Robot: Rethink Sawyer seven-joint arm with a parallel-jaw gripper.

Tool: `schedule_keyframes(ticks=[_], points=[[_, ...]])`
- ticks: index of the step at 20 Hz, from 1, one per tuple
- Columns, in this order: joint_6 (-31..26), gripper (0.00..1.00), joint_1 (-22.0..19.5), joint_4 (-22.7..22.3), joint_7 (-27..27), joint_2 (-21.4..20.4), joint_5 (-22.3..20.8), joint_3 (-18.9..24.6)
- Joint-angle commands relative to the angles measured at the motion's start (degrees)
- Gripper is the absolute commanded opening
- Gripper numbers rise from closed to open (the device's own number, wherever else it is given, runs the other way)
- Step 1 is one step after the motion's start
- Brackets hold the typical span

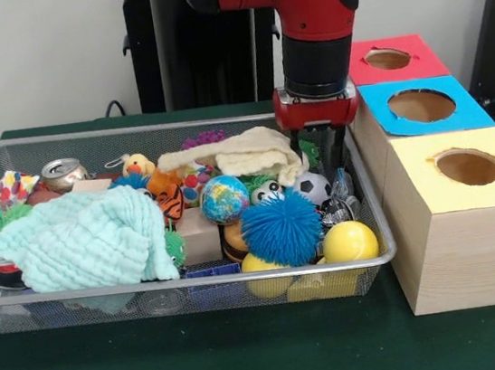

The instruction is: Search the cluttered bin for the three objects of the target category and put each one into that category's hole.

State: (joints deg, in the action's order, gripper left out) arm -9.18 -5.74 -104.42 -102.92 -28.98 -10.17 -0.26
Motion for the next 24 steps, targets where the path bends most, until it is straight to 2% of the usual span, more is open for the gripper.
schedule_keyframes(ticks=[1, 10, 15, 24], points=[[4.5, 1.00, 2.7, 2.1, -11.3, 9.1, 3.2, 3.3], [0.4, 1.00, 1.5, 7.1, -8.3, 9.8, 5.2, 5.5], [-3.7, 1.00, 3.3, 11.1, -8.2, 9.6, 7.4, 5.1], [-12.0, 1.00, 5.6, 14.9, -8.7, 6.4, 11.0, 3.8]])
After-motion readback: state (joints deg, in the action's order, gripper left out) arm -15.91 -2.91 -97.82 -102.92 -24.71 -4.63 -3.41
